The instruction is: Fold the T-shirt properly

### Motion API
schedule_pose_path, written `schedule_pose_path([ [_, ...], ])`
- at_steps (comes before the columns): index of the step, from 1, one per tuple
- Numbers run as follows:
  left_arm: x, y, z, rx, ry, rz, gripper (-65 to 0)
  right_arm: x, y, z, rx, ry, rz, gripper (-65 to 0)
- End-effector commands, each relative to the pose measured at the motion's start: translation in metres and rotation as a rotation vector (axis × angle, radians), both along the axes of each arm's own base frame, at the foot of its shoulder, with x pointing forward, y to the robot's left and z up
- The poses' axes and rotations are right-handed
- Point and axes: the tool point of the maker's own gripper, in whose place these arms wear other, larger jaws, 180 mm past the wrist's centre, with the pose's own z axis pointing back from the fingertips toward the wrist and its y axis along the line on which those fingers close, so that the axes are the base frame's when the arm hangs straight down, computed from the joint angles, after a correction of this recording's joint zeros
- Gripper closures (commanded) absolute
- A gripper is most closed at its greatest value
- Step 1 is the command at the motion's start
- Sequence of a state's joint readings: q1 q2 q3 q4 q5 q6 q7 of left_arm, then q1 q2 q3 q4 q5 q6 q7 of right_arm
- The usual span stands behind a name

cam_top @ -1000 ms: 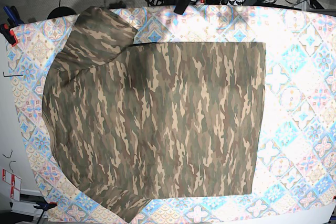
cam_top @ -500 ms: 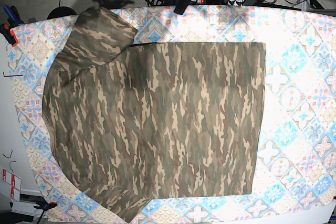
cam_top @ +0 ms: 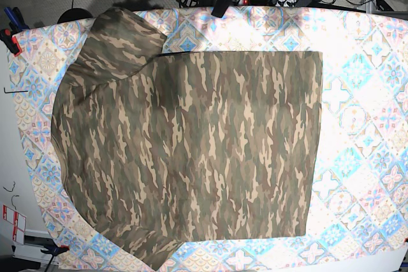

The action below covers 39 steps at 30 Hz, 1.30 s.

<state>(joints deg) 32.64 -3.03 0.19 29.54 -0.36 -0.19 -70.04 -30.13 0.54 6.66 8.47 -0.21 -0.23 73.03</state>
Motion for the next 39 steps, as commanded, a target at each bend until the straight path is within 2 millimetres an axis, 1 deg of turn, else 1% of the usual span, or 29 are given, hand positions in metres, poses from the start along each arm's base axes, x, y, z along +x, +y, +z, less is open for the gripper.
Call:
schedule_pose_path([
  [1, -0.007, -0.001, 0.013, -0.001, -0.034, -0.008, 0.0, -0.013, -0.006, 0.012, -0.023, -0.014, 0.009, 0.0],
  [4, 0.0, -0.003, 0.036, -0.004, -0.112, -0.017, 0.0, -0.002, -0.012, 0.032, -0.049, -0.105, 0.035, 0.0],
  [10, 0.012, -0.006, 0.066, -0.007, -0.208, -0.025, 0.0, 0.023, -0.02, 0.077, -0.09, -0.271, 0.087, 0.0],
  [12, 0.017, -0.007, 0.073, -0.009, -0.217, -0.028, 0.0, 0.032, -0.021, 0.094, -0.102, -0.325, 0.104, -1.6],
  [15, 0.035, -0.008, 0.089, -0.015, -0.222, -0.027, 0.0, 0.045, -0.023, 0.119, -0.122, -0.405, 0.127, -4.5],
  [16, 0.044, -0.01, 0.098, -0.017, -0.231, -0.03, 0.0, 0.05, -0.023, 0.126, -0.128, -0.424, 0.133, -4.9],
  [18, 0.056, -0.012, 0.11, -0.02, -0.226, -0.036, 0.0, 0.058, -0.025, 0.135, -0.129, -0.424, 0.143, -4.9],
  [20, 0.072, -0.014, 0.122, -0.022, -0.218, -0.042, 0.0, 0.072, -0.029, 0.141, -0.135, -0.411, 0.167, -4.9],
  [23, 0.096, -0.016, 0.143, -0.021, -0.192, -0.052, 0.0, 0.096, -0.031, 0.154, -0.139, -0.404, 0.191, -4.8],
  [25, 0.109, -0.019, 0.154, -0.021, -0.161, -0.058, 0.0, 0.112, -0.031, 0.164, -0.143, -0.414, 0.198, -4.8],
  [27, 0.121, -0.02, 0.164, -0.023, -0.135, -0.059, 0.0, 0.123, -0.035, 0.17, -0.158, -0.418, 0.196, -4.8],
  [30, 0.133, -0.019, 0.171, -0.064, -0.057, -0.035, 0.0, 0.137, -0.04, 0.174, -0.171, -0.391, 0.189, -4.8],
  [32, 0.137, -0.016, 0.171, -0.106, 0.017, -0.01, 0.0, 0.146, -0.041, 0.175, -0.172, -0.371, 0.185, -4.8],
  [35, 0.141, 0.006, 0.165, -0.123, 0.102, 0.054, 0.0, 0.153, -0.046, 0.176, -0.179, -0.335, 0.176, -4.8],
  [37, 0.141, 0.02, 0.156, -0.131, 0.167, 0.092, 0.0, 0.163, -0.047, 0.177, -0.184, -0.333, 0.172, -4.8],
  [39, 0.138, 0.038, 0.147, -0.139, 0.232, 0.143, 0.0, 0.172, -0.047, 0.178, -0.183, -0.33, 0.167, -4.8],
])
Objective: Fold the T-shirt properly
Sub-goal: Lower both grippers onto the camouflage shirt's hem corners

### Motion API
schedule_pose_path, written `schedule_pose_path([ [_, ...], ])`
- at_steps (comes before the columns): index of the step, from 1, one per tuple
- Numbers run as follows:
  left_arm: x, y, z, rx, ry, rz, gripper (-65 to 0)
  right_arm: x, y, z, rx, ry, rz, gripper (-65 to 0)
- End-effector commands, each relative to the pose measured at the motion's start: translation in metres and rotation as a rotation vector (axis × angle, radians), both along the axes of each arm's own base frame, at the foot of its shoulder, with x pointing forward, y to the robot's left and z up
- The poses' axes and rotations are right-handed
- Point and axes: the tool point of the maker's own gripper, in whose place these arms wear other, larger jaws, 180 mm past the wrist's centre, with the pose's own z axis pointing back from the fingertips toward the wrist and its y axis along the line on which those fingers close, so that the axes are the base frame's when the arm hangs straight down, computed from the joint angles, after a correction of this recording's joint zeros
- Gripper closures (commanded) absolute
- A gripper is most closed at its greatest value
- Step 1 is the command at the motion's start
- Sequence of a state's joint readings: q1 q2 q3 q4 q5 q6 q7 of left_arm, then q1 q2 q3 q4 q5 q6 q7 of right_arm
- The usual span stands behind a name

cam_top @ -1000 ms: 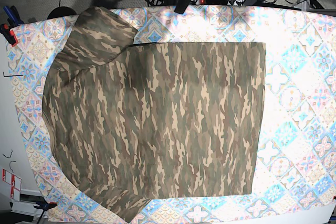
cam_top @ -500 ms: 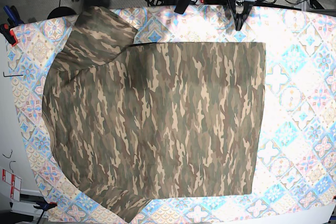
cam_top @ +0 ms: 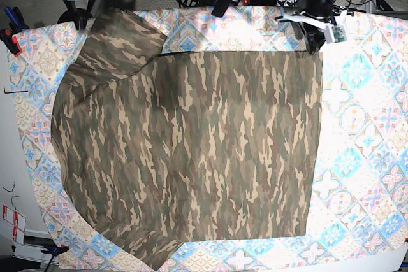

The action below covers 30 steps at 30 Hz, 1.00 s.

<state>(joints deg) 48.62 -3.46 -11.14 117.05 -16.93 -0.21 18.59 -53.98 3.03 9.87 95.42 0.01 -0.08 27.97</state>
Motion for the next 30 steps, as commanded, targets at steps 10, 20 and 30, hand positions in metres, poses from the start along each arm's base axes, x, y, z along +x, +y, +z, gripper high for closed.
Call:
schedule_pose_path([
  [10, 0.03, 0.074, 0.006, 0.122, 0.175, 0.006, -0.5, 0.044, -0.001, 0.003, -0.073, 0.052, 0.039, -4.9],
  [20, 0.065, 0.075, 0.007, 0.092, 0.296, -0.002, -17.1, 0.072, -0.008, -0.009, -0.068, 0.116, -0.006, -11.8],
  [30, 0.059, 0.093, -0.017, 0.132, 0.374, 0.033, -30.9, 0.091, -0.009, -0.006, -0.058, 0.077, -0.015, -35.9],
])
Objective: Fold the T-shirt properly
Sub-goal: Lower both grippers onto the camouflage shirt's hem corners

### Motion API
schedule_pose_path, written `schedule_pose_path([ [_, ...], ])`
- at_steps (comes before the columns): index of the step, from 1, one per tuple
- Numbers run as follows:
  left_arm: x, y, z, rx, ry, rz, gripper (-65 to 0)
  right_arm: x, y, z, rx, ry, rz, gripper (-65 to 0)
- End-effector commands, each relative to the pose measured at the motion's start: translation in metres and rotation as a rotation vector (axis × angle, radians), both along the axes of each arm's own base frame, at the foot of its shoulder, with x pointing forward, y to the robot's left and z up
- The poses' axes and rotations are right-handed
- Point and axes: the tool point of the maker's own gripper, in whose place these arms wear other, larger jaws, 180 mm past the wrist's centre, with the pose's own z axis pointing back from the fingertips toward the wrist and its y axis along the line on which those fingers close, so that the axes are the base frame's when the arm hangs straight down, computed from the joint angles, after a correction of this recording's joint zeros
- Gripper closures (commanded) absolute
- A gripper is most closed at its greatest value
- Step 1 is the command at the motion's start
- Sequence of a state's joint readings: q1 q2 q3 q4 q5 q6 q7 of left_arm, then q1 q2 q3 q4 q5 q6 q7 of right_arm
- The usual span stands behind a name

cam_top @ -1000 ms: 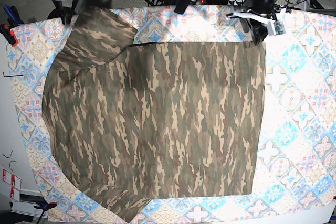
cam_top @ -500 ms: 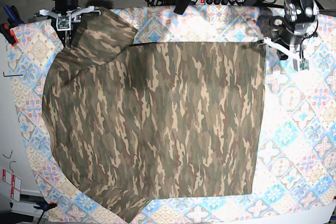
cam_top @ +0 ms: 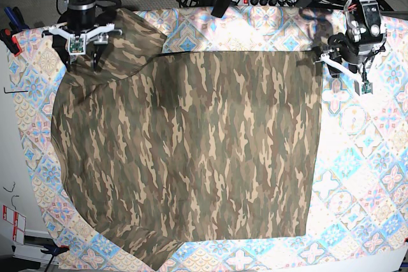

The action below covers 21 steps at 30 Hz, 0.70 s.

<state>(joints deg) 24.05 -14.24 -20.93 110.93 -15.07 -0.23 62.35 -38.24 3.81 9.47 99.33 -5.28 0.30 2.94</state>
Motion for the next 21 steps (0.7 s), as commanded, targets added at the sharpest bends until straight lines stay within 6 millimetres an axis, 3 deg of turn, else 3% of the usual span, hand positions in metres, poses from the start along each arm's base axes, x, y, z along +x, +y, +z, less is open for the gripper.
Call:
schedule_pose_path([
  [1, 0.004, 0.007, 0.003, 0.028, -0.011, 0.001, -31.6, 0.003, -0.003, 0.006, -0.011, -0.028, 0.0, -37.4],
  [8, -0.001, 0.016, -0.005, 0.061, 0.025, 0.01, -31.9, -0.013, -0.012, -0.021, 0.139, 0.009, -0.11, -44.7],
  [10, -0.001, 0.016, -0.005, 0.062, 0.023, 0.01, -31.9, -0.02, -0.018, -0.031, 0.204, 0.019, -0.162, -44.9],
  [12, -0.001, 0.016, -0.005, 0.062, 0.023, 0.01, -31.9, -0.014, -0.022, -0.036, 0.223, 0.023, -0.149, -44.7],
  [15, -0.001, 0.016, -0.005, 0.062, 0.024, 0.009, -31.9, -0.011, -0.016, -0.049, 0.306, 0.037, -0.129, -44.7],
  [21, -0.001, 0.016, -0.005, 0.063, 0.025, 0.008, -31.9, -0.03, -0.022, -0.077, 0.398, 0.087, -0.203, -44.7],
])
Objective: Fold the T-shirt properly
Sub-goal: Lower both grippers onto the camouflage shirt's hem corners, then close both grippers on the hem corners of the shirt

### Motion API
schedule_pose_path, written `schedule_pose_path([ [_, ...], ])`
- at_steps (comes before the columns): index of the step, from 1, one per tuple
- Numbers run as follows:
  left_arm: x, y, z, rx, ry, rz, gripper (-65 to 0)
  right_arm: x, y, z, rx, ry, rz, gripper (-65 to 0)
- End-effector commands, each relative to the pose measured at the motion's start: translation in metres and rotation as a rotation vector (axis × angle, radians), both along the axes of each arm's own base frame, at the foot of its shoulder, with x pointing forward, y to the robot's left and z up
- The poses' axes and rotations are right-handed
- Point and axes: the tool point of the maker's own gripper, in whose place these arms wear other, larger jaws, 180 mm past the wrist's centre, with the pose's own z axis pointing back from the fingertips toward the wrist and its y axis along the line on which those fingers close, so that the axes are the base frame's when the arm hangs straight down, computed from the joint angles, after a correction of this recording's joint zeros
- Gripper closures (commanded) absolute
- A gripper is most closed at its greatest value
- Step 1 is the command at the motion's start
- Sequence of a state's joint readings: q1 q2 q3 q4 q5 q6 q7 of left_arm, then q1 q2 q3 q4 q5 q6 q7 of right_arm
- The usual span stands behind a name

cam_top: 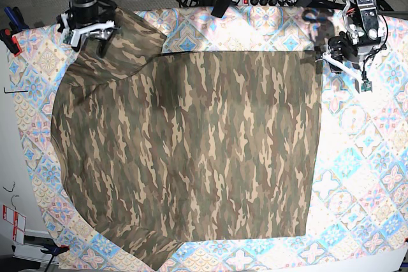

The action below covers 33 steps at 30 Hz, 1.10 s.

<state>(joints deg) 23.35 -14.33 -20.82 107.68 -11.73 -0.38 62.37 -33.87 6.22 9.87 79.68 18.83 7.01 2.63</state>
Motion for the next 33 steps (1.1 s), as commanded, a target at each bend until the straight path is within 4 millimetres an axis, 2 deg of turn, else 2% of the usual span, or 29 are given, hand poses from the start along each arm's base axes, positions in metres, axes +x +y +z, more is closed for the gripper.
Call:
schedule_pose_path([
  [1, 0.006, 0.004, 0.009, 0.021, -0.03, -0.008, -31.9, 0.005, -0.01, 0.01, -0.021, -0.042, -0.01, -44.7],
  [4, 0.006, 0.004, 0.008, 0.021, -0.029, -0.008, -31.9, -0.001, -0.022, 0.008, -0.032, -0.033, -0.037, -44.6],
  [7, 0.006, 0.004, 0.008, 0.021, -0.029, -0.008, -31.9, -0.009, -0.018, -0.002, -0.006, -0.006, -0.029, -44.6],
  [13, 0.007, 0.009, 0.011, 0.037, -0.029, -0.015, -31.9, -0.024, 0.012, -0.019, 0.113, 0.024, 0.028, -44.6],
  [15, 0.007, 0.01, 0.012, 0.04, -0.029, -0.017, -31.9, -0.025, 0.016, -0.02, 0.123, 0.026, 0.036, -44.6],
  [19, 0.015, 0.004, 0.013, 0.037, -0.029, -0.108, -31.9, -0.019, 0.048, -0.021, 0.164, 0.025, 0.11, -44.6],
  [22, 0.02, -0.001, 0.013, 0.035, -0.027, -0.168, -31.9, -0.019, 0.058, -0.022, 0.18, 0.028, 0.135, -44.6],
  [24, 0.021, 0.001, 0.007, 0.023, -0.016, -0.161, -31.9, -0.019, 0.059, -0.023, 0.181, 0.03, 0.137, -44.6],
  [28, 0.016, 0.008, -0.029, -0.037, 0.07, -0.117, -31.9, -0.019, 0.059, -0.023, 0.18, 0.03, 0.138, -44.6],
  [30, 0.015, 0.006, -0.038, -0.059, 0.087, -0.154, -31.8, -0.02, 0.058, -0.023, 0.178, 0.031, 0.138, -44.6],
  [33, 0.015, -0.01, -0.049, -0.099, 0.068, -0.228, -31.8, -0.021, 0.058, -0.023, 0.178, 0.033, 0.137, -44.6],
])
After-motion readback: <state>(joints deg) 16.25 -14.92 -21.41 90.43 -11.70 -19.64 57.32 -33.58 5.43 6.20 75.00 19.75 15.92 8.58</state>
